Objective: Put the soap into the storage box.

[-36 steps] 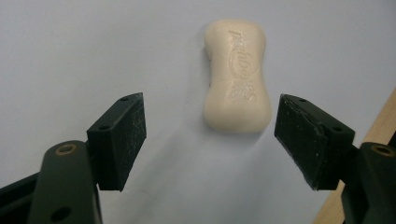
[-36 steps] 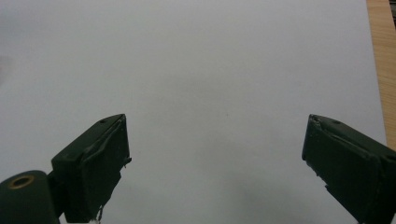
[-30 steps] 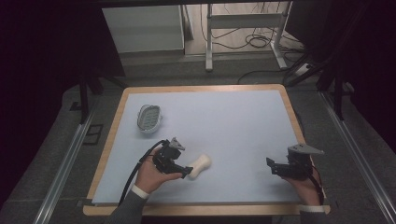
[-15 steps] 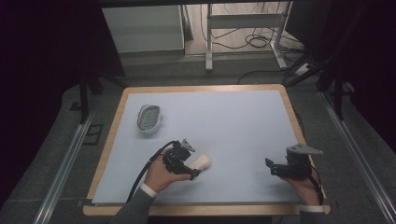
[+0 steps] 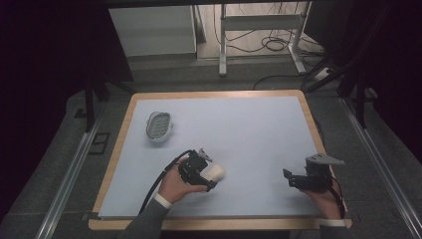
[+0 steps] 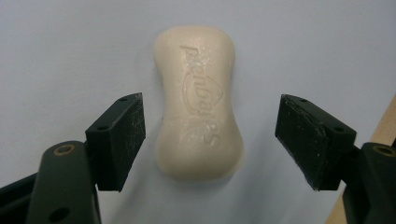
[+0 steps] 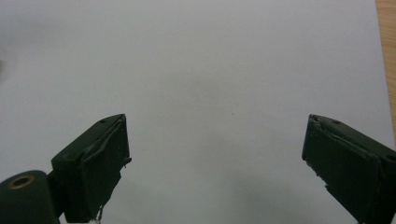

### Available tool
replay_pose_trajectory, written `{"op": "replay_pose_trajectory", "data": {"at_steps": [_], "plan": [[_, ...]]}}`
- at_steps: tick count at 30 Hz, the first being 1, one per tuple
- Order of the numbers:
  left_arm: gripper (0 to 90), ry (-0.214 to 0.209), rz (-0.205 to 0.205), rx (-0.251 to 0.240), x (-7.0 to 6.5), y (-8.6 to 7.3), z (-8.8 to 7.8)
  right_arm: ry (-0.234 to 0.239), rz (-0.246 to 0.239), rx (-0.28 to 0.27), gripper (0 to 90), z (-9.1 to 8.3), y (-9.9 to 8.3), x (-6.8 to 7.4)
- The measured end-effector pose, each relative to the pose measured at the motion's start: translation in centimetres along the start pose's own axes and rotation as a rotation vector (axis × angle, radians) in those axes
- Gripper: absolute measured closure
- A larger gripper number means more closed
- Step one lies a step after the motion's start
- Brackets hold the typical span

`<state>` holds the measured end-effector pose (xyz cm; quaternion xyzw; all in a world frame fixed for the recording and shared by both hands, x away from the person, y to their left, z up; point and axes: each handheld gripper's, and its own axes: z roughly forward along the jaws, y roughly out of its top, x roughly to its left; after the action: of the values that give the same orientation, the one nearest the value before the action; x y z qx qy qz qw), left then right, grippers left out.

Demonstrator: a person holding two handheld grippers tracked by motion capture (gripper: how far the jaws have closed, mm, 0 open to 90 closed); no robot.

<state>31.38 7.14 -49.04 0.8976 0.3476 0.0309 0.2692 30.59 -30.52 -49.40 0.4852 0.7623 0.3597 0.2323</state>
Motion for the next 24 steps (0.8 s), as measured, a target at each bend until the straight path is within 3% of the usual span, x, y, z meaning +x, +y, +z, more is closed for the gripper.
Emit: {"op": "replay_pose_trajectory", "data": {"at_steps": [15, 24], "plan": [[29.2, 0.02, 0.002, 0.066, 0.3, 1.5, 2.0, -0.009, 0.0, 0.006, 7.3, 0.1, -0.1, -0.2], [40.2, 0.043, 0.012, 0.109, 0.3, 1.5, 2.9, -0.013, 0.002, 0.007, 7.3, 0.0, -0.1, -0.3]]}}
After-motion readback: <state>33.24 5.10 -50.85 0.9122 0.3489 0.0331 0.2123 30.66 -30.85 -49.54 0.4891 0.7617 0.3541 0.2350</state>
